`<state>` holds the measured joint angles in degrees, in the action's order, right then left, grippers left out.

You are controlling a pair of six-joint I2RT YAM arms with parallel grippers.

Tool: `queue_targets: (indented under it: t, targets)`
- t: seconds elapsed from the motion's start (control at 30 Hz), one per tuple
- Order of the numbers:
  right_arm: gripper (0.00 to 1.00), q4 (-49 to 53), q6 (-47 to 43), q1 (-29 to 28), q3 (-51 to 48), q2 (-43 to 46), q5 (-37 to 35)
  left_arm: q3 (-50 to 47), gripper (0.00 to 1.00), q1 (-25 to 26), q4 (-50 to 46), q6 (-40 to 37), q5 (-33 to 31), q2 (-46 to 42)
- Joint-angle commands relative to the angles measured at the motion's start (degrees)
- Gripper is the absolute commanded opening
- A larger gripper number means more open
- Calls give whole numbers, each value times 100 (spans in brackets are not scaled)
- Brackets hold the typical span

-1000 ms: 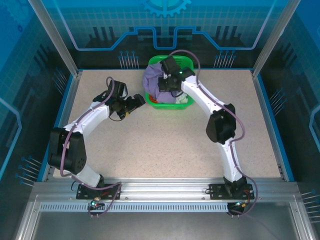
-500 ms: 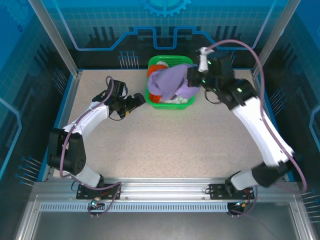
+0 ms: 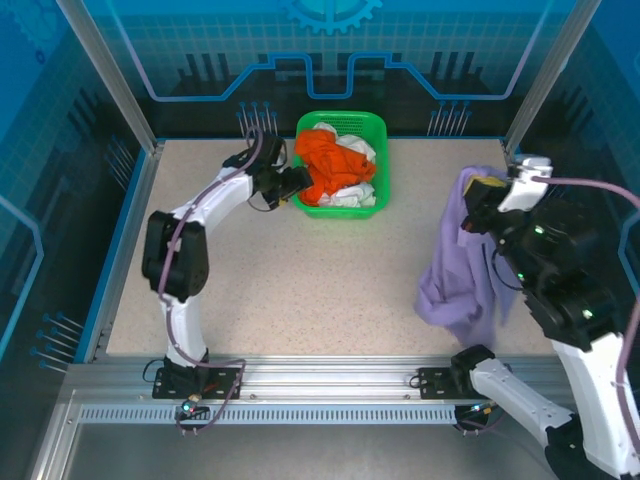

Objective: Fold and stack the t-shirts

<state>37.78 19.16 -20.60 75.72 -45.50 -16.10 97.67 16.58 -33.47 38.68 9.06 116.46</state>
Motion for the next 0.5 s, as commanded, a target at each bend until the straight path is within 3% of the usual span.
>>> queue_targets:
  t: [0.0,0.13,0.3,0.47]
  targets:
    - [0,-64,167,221,-695,-65,509,827,67,38,-1020,-331,-675,708]
    - [0,-182,461,388,-1236,-116,1004,1355,53,-18,-1251,-483,-1098,1123]
    - [0,-518,686,390,-1729,-182,1494,1919,16,-204,-1594,-527,-1117,1508]
    - [0,-723,809,305,-1860,-353,1886,1701,2,-501,-1687,-785,-1443,1156]
